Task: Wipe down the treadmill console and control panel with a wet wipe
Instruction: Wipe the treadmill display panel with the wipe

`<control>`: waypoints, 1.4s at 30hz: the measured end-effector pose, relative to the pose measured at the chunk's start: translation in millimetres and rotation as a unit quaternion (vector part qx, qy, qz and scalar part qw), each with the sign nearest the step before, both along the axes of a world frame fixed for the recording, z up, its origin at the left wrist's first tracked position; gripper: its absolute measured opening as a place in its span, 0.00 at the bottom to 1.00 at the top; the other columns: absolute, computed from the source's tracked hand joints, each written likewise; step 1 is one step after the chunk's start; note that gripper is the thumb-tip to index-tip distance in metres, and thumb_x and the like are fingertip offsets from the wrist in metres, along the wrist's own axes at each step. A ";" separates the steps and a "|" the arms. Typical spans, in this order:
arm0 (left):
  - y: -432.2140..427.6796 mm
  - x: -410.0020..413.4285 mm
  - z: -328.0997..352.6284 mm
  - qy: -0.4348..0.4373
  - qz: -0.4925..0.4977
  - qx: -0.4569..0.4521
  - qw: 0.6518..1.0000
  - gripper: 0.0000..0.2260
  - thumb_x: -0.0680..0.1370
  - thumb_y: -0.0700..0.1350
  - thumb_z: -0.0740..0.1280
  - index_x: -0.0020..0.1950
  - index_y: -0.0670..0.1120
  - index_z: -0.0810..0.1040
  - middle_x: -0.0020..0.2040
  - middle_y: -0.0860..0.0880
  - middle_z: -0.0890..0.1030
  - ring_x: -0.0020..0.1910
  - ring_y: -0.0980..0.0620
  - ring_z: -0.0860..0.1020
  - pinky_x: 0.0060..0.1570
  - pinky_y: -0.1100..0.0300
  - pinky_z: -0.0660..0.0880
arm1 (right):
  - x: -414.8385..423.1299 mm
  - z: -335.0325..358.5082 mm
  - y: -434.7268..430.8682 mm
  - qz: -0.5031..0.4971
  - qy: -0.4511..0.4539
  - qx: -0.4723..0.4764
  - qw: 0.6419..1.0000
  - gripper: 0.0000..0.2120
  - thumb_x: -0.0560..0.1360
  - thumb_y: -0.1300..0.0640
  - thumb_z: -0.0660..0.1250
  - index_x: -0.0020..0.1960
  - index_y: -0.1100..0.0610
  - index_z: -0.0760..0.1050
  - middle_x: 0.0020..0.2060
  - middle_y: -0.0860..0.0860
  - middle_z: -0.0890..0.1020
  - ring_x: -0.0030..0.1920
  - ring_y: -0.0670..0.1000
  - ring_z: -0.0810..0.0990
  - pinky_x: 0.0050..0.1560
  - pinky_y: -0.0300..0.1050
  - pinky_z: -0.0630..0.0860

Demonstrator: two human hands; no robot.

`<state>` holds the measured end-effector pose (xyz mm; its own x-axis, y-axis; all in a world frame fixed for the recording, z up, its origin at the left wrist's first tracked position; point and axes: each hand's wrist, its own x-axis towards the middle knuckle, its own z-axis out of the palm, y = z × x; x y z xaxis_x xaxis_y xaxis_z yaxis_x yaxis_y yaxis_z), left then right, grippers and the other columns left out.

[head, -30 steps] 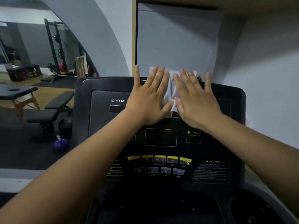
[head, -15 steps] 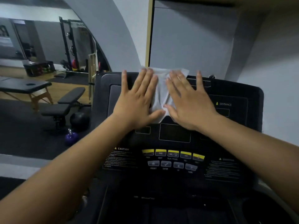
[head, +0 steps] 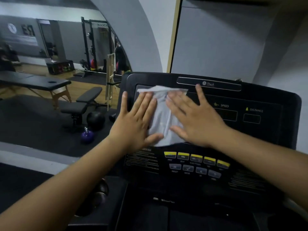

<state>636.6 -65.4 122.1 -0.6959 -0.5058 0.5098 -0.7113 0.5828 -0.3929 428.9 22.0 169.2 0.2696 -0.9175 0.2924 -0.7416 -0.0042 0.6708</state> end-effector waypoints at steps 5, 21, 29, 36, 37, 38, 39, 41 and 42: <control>-15.4 -8.2 47.9 0.033 0.074 0.042 0.996 0.44 0.74 0.70 0.32 0.79 0.39 0.35 0.79 0.37 0.37 0.79 0.41 0.36 0.73 0.32 0.39 | 35.7 18.4 -32.5 -0.031 -0.045 -0.056 0.997 0.33 0.81 0.41 0.41 0.79 0.57 0.36 0.79 0.56 0.38 0.78 0.55 0.37 0.73 0.71 0.39; -24.7 21.7 31.2 0.033 0.062 0.065 0.995 0.44 0.74 0.72 0.38 0.78 0.41 0.31 0.78 0.40 0.33 0.78 0.43 0.34 0.74 0.33 0.38 | 45.3 -1.3 -35.0 0.005 -0.018 -0.029 0.999 0.39 0.77 0.34 0.38 0.80 0.57 0.47 0.80 0.55 0.47 0.79 0.54 0.45 0.70 0.74 0.41; 21.7 65.5 -89.8 -0.031 -0.101 0.060 0.993 0.48 0.74 0.74 0.55 0.80 0.38 0.52 0.81 0.39 0.52 0.80 0.39 0.48 0.71 0.27 0.51 | 49.5 -96.9 26.0 0.152 -0.038 0.066 0.985 0.31 0.74 0.34 0.58 0.74 0.44 0.66 0.76 0.57 0.64 0.75 0.70 0.56 0.67 0.80 0.49; -17.8 34.3 12.4 -0.004 0.006 0.061 0.998 0.52 0.71 0.79 0.47 0.80 0.43 0.35 0.80 0.42 0.34 0.79 0.45 0.34 0.72 0.31 0.38 | 39.1 -11.9 -24.1 0.002 -0.049 -0.037 0.998 0.35 0.74 0.28 0.41 0.78 0.39 0.50 0.80 0.51 0.48 0.79 0.61 0.42 0.65 0.81 0.38; -22.1 29.2 25.2 0.002 0.009 0.061 0.998 0.53 0.70 0.79 0.46 0.80 0.43 0.35 0.80 0.42 0.34 0.79 0.45 0.34 0.72 0.31 0.38 | 40.6 -6.8 -27.0 -0.014 -0.050 -0.051 0.997 0.36 0.74 0.28 0.39 0.78 0.40 0.46 0.80 0.51 0.45 0.78 0.61 0.39 0.66 0.80 0.39; -23.3 26.1 30.2 0.003 0.005 0.060 0.998 0.53 0.70 0.79 0.45 0.80 0.42 0.35 0.80 0.42 0.34 0.79 0.44 0.34 0.73 0.31 0.38 | 43.1 -7.1 -26.6 -0.013 -0.052 -0.059 0.997 0.36 0.74 0.28 0.39 0.79 0.41 0.45 0.80 0.52 0.44 0.78 0.61 0.38 0.66 0.80 0.39; -20.9 25.7 26.9 -0.005 -0.003 0.059 0.998 0.53 0.71 0.79 0.44 0.80 0.42 0.35 0.80 0.41 0.35 0.79 0.43 0.34 0.73 0.32 0.38 | 45.9 -11.7 -23.0 -0.007 -0.054 -0.055 0.997 0.37 0.74 0.29 0.40 0.79 0.42 0.47 0.80 0.54 0.45 0.78 0.62 0.39 0.66 0.80 0.40; -8.3 32.2 -2.2 -0.032 -0.033 0.049 0.998 0.51 0.73 0.78 0.43 0.80 0.41 0.36 0.80 0.39 0.36 0.79 0.42 0.35 0.73 0.31 0.40 | 44.4 -34.9 -7.1 0.026 -0.061 -0.033 0.997 0.37 0.73 0.29 0.44 0.78 0.43 0.56 0.79 0.56 0.52 0.78 0.64 0.44 0.67 0.80 0.42; 0.8 37.5 -21.9 -0.039 -0.056 0.042 0.997 0.50 0.74 0.77 0.44 0.80 0.40 0.40 0.80 0.39 0.39 0.79 0.40 0.37 0.72 0.30 0.43 | 42.3 -50.4 4.3 0.053 -0.068 -0.019 0.996 0.36 0.73 0.29 0.48 0.76 0.44 0.61 0.78 0.57 0.57 0.78 0.65 0.47 0.67 0.80 0.43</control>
